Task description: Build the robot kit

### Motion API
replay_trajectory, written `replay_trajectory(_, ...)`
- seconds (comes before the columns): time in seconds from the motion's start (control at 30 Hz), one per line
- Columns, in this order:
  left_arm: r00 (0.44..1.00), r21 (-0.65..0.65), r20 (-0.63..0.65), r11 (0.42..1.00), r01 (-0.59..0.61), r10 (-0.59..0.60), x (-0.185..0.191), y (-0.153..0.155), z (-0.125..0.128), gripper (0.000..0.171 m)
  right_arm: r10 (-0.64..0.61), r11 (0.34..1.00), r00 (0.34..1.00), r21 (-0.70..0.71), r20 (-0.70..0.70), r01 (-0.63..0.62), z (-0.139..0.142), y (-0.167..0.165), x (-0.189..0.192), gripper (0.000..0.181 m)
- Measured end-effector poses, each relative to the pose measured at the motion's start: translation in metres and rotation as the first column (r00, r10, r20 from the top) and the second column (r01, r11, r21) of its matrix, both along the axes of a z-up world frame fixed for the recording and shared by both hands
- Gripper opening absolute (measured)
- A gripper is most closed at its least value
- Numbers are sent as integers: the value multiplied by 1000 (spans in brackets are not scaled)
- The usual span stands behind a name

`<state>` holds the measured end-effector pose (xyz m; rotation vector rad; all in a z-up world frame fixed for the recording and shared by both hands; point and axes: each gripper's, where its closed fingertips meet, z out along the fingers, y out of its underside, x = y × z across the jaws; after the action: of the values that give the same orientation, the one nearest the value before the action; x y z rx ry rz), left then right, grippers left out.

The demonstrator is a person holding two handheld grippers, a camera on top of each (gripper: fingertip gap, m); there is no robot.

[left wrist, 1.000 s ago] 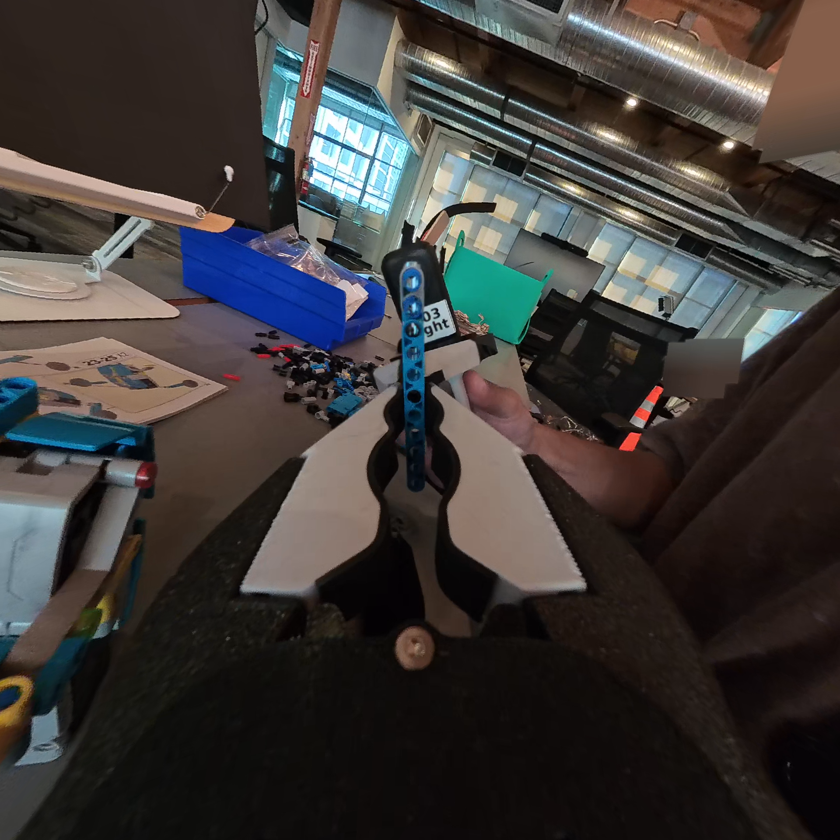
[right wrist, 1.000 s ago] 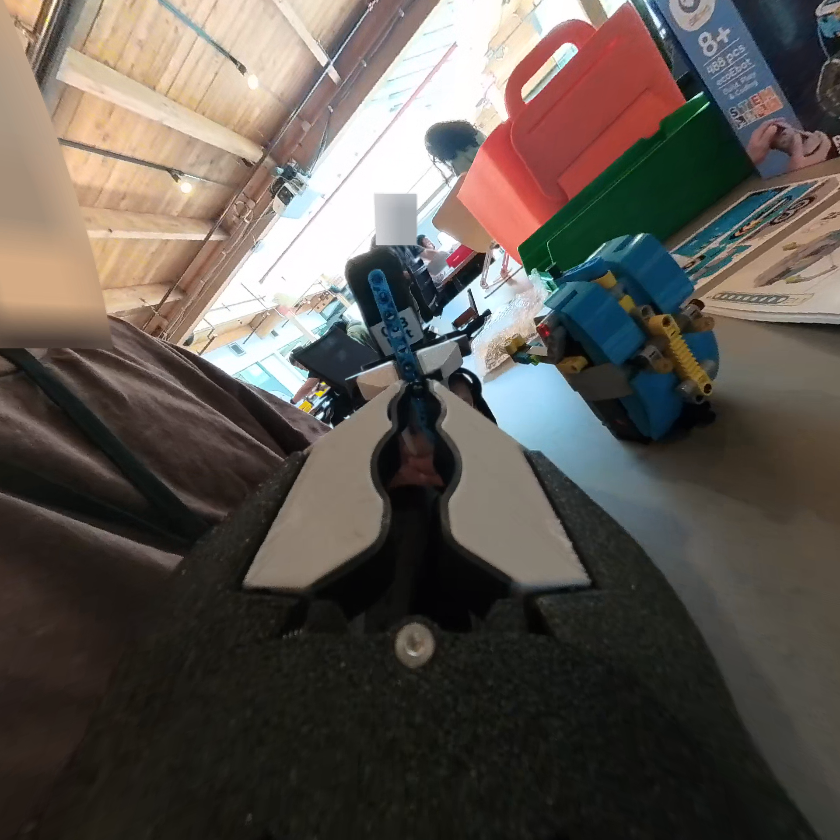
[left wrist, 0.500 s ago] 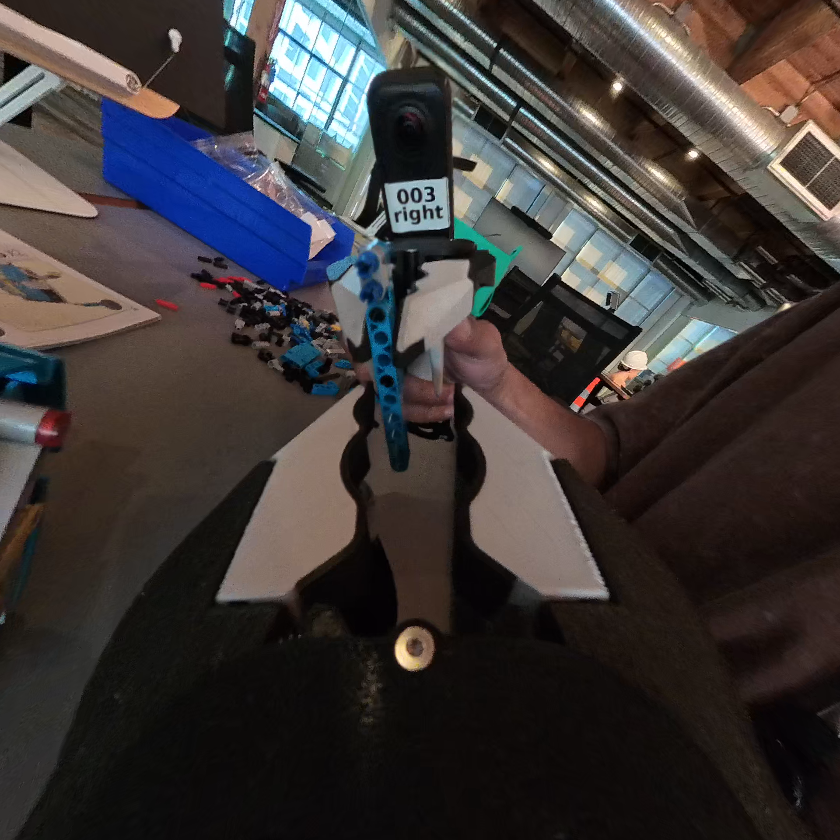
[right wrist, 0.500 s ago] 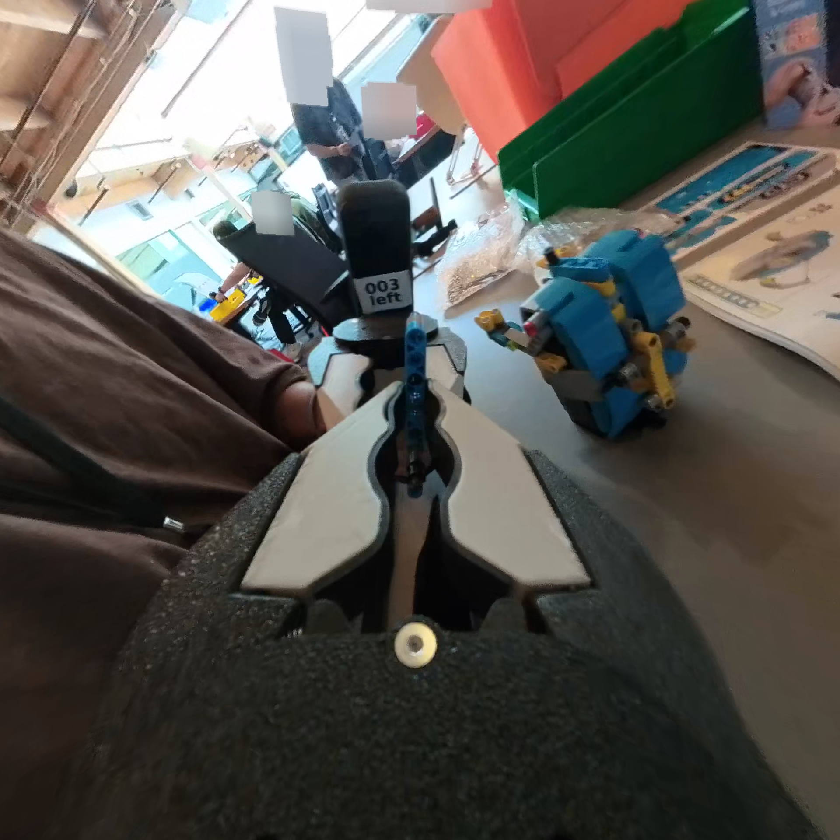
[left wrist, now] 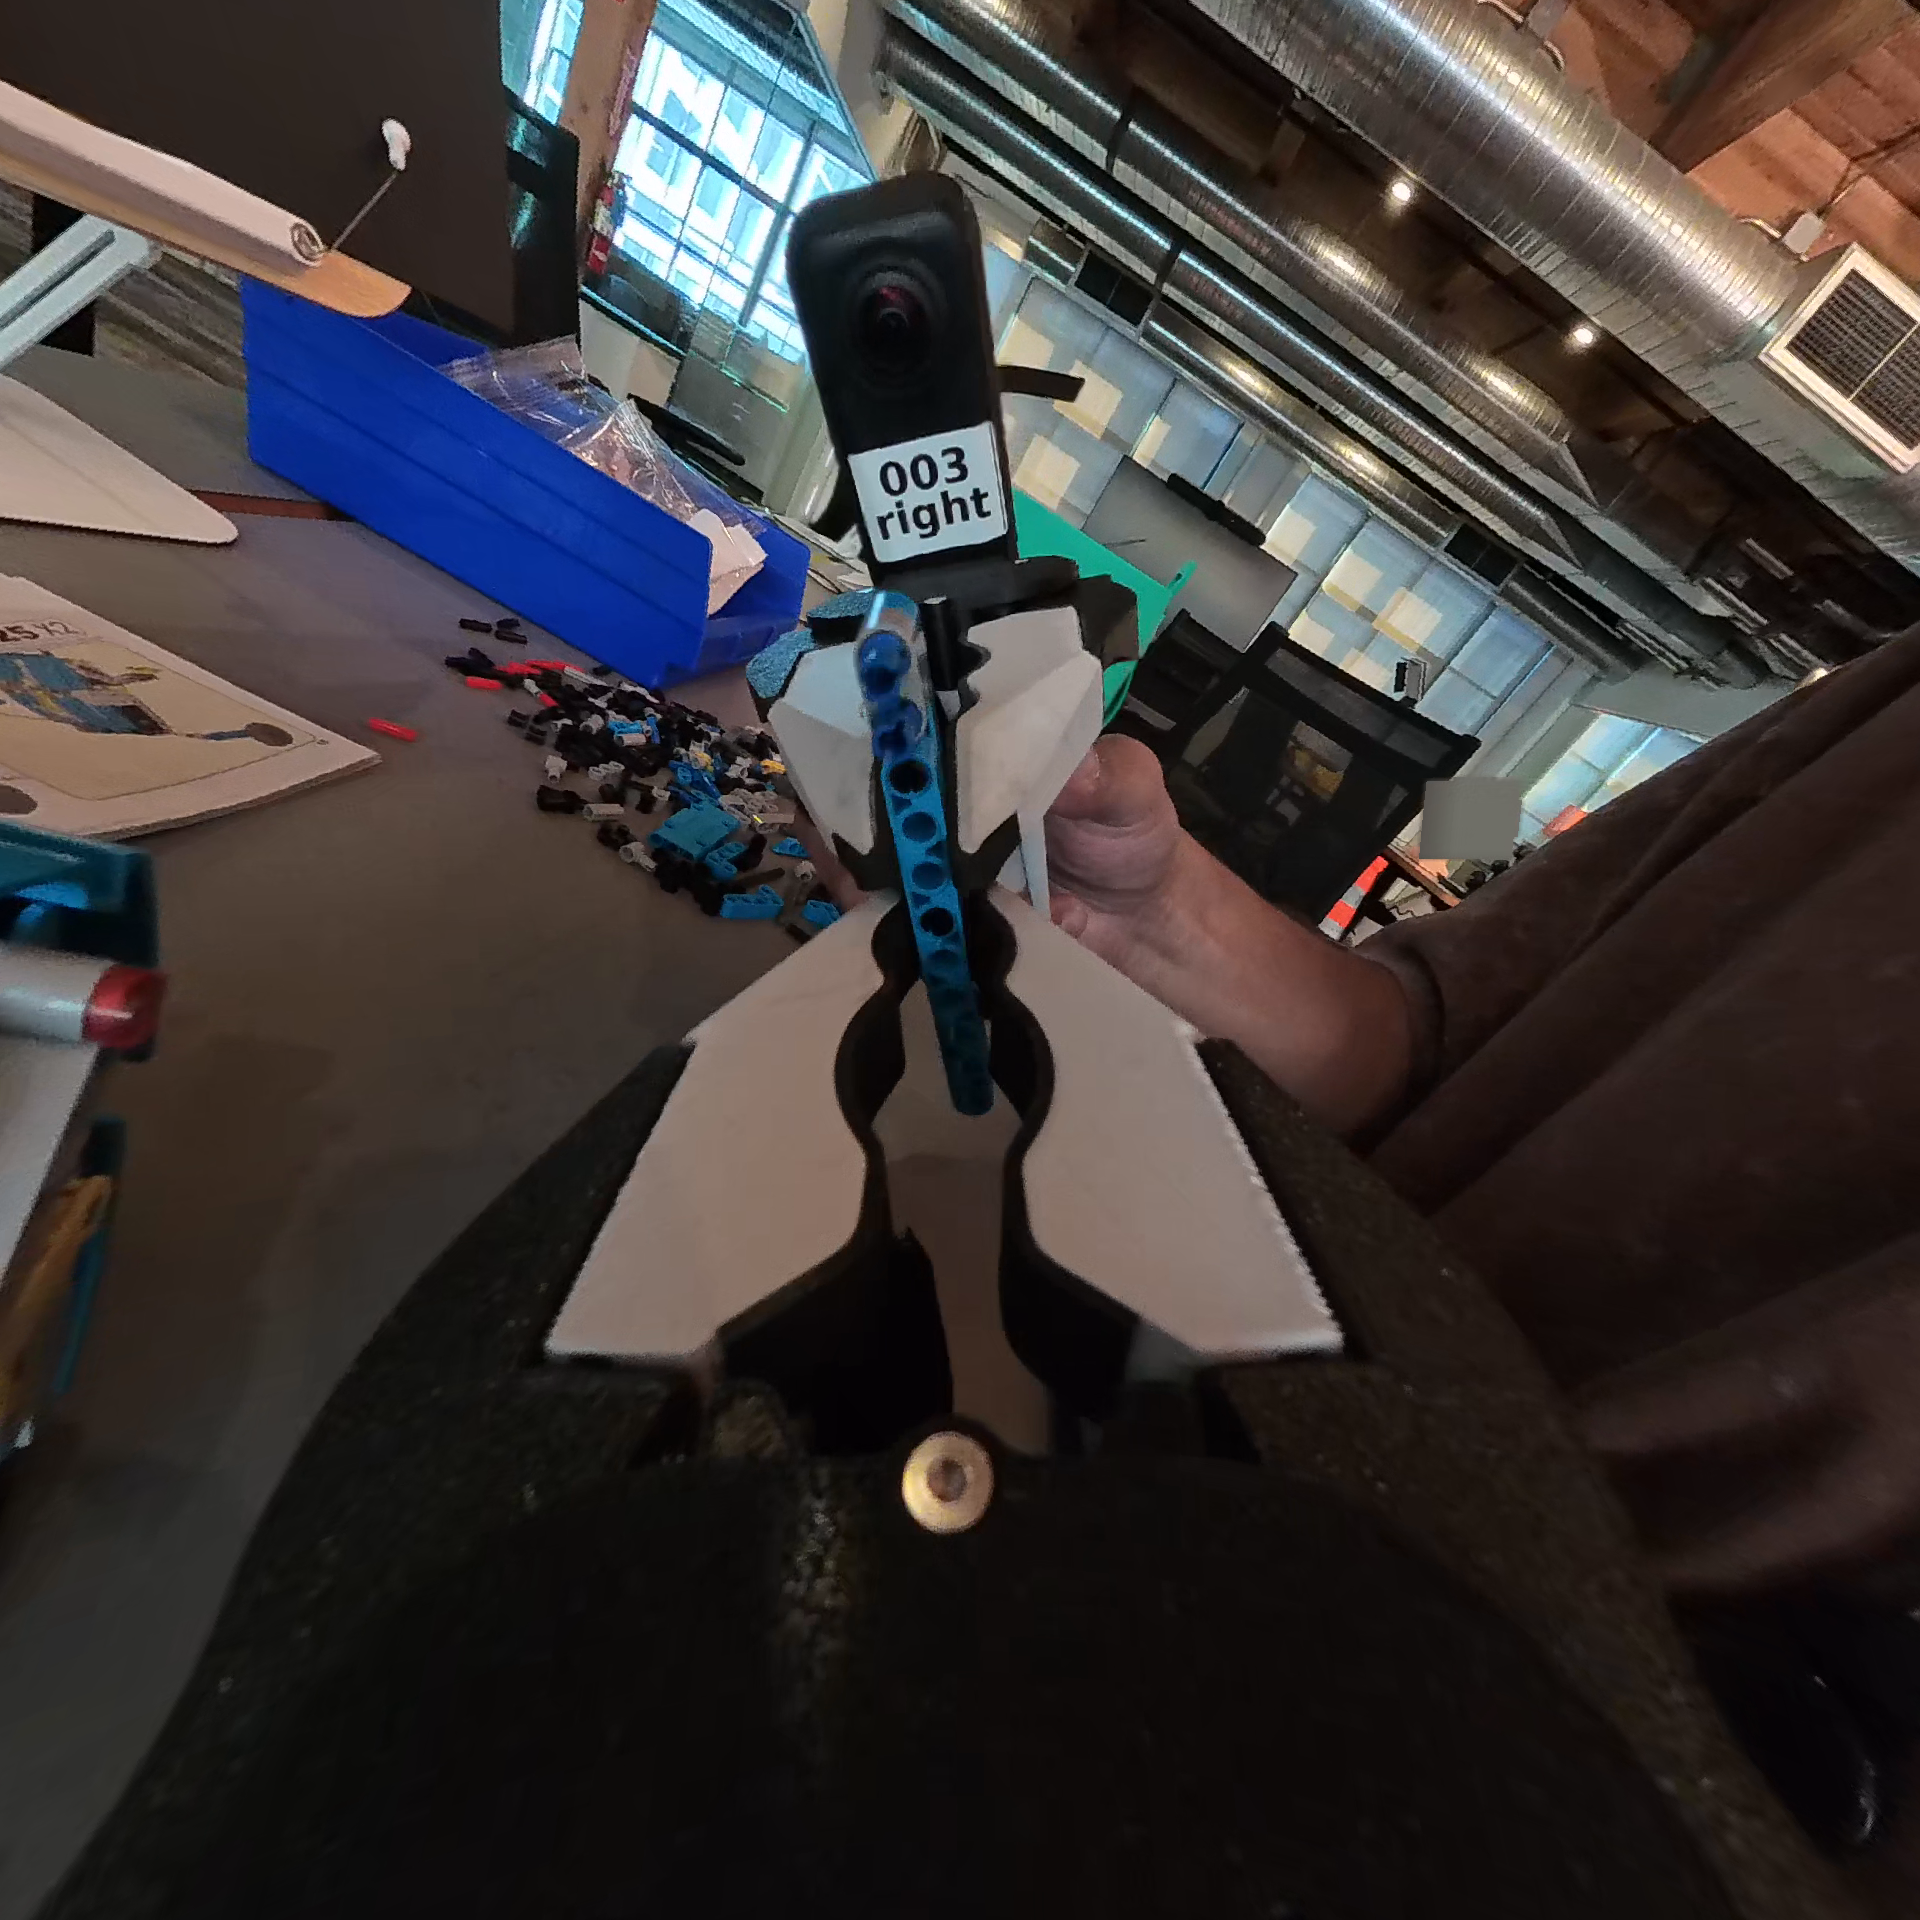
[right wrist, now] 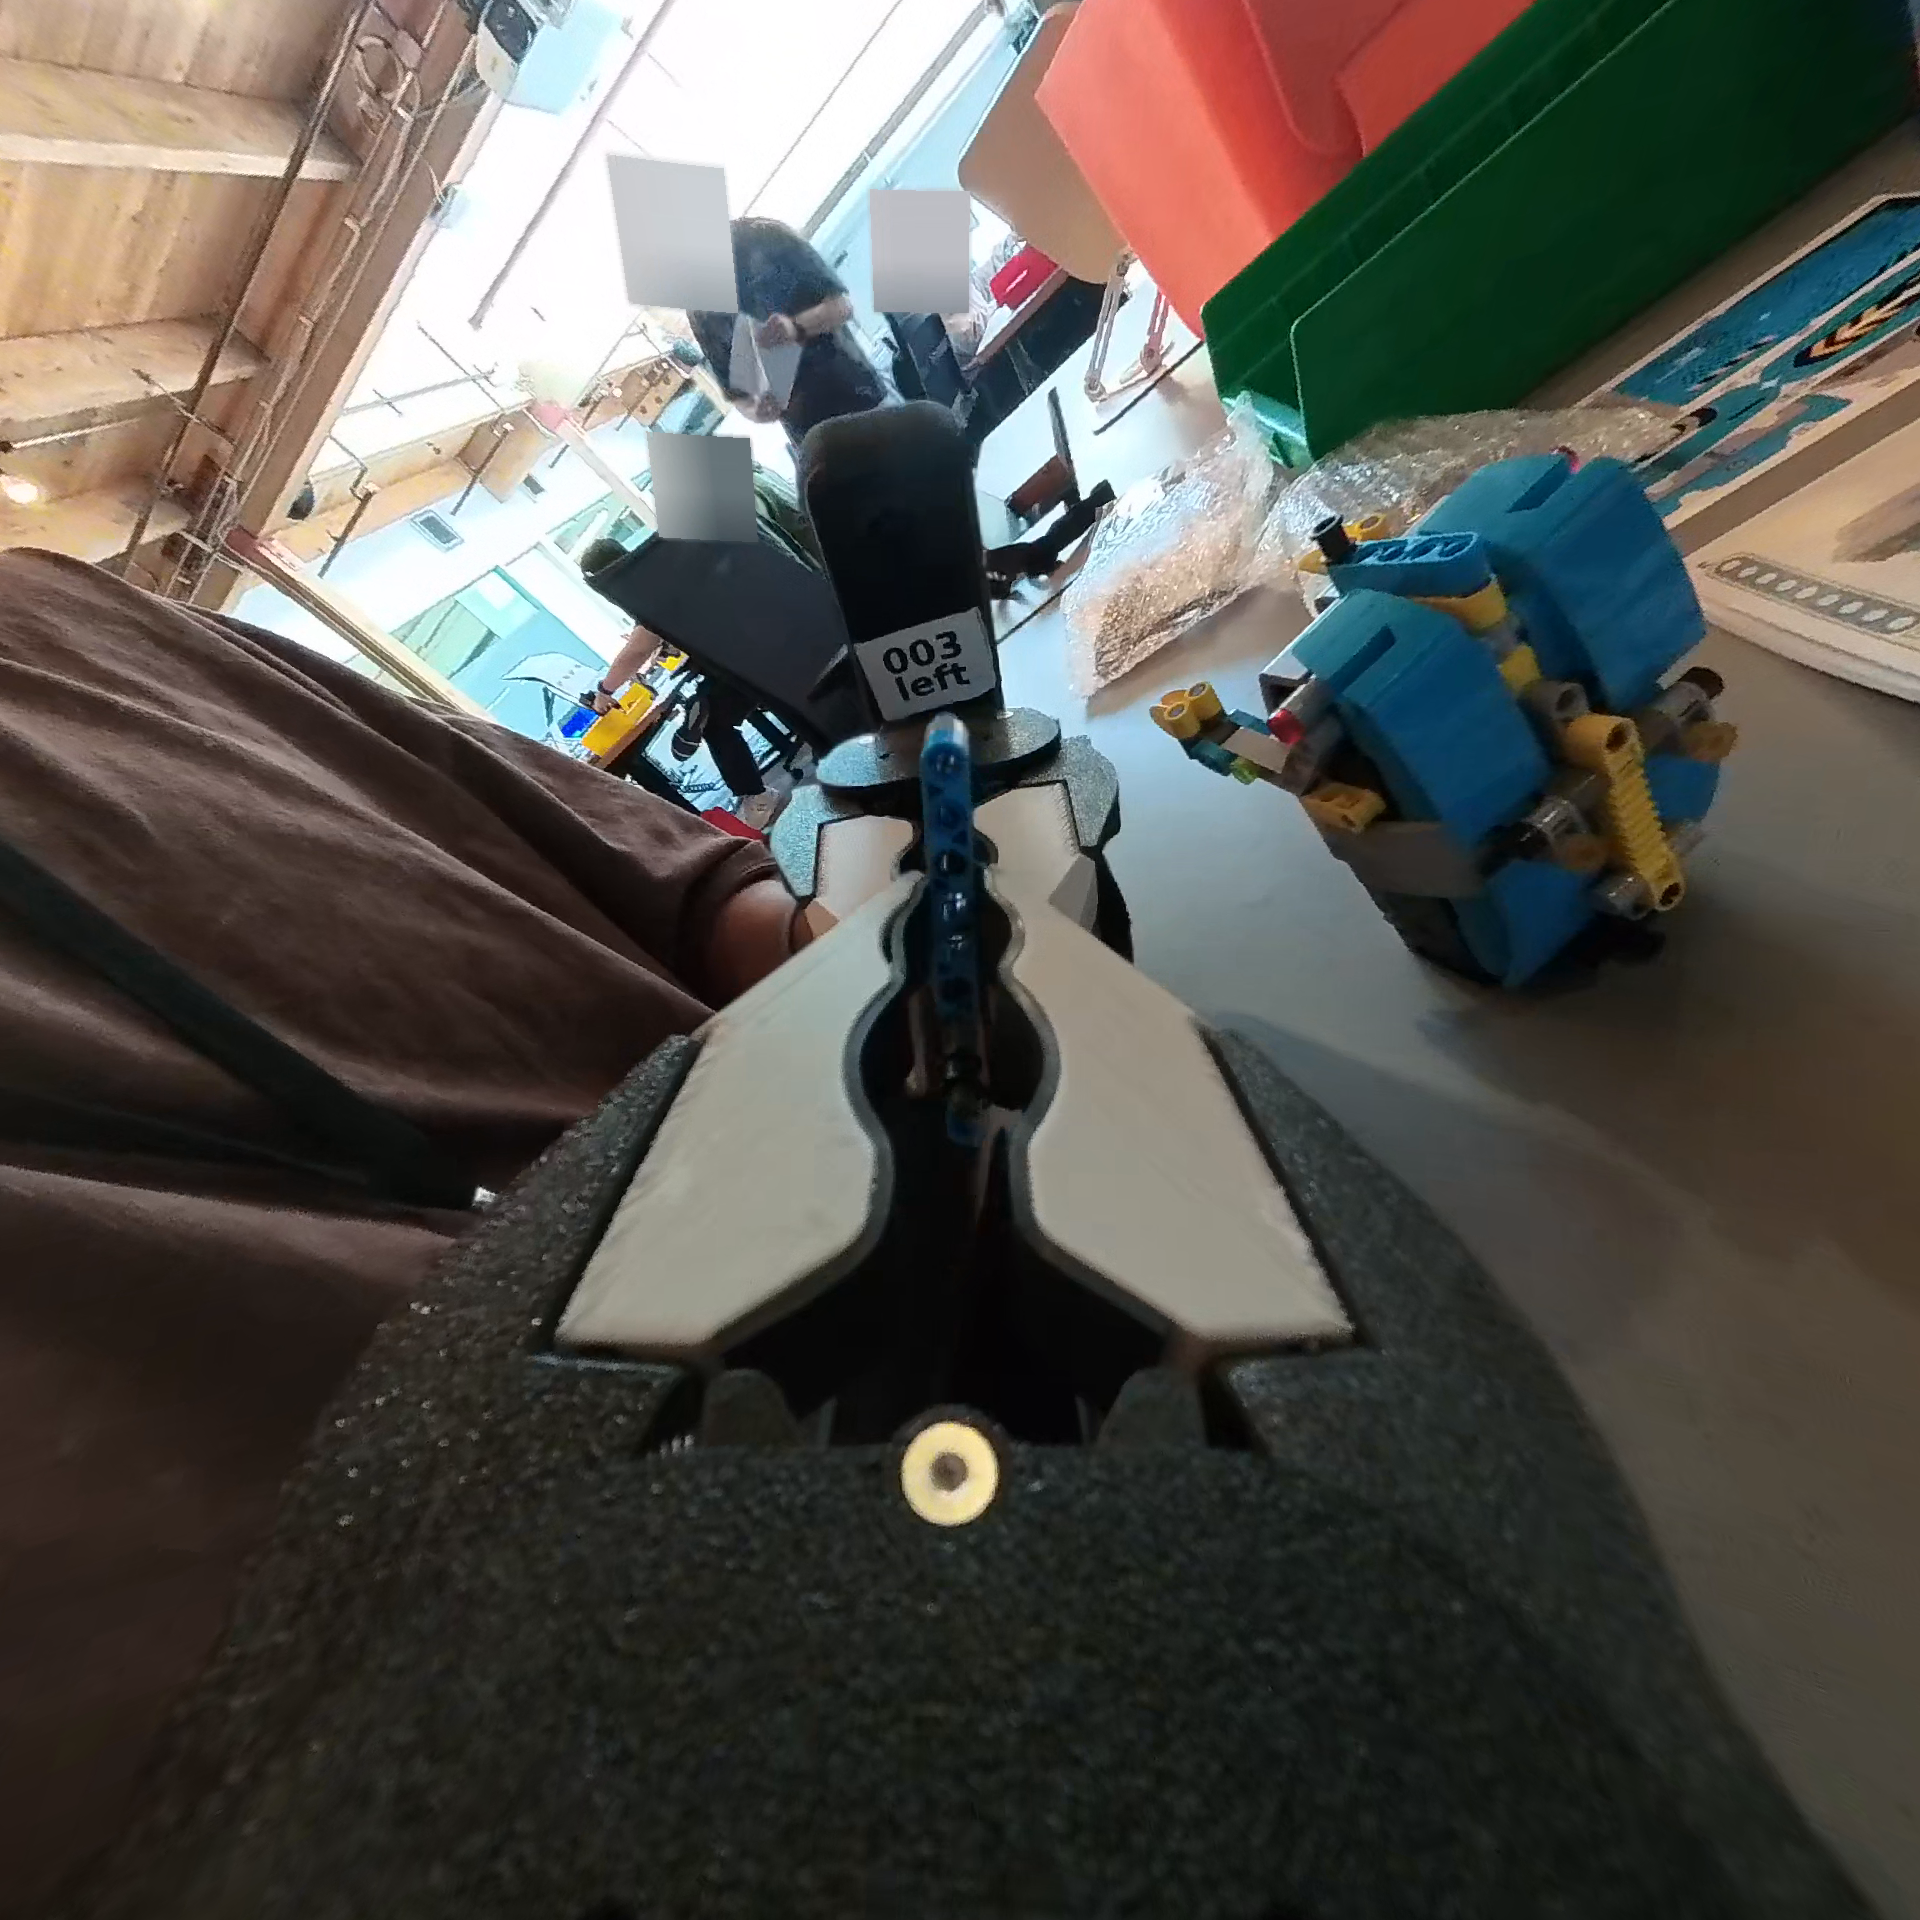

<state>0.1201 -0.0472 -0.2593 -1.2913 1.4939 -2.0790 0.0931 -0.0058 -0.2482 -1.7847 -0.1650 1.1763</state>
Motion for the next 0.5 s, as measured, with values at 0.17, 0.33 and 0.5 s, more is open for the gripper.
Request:
replay_trajectory(0.17,1000,-20,-11,1000,9,-9,1,-1,0,7,10,1000,1000,-19,21,-10,-6,1,-5,8)
replay_trajectory(0.33,999,1,-28,1000,30,-30,-1,-3,-4,7,-8,1000,998,-5,65,8,-5,-1,-3,7)
replay_trajectory(0.5,999,15,-26,1000,26,-26,0,-3,-4,7,-12,1000,1000,12,-10,12,5,-10,16,8)
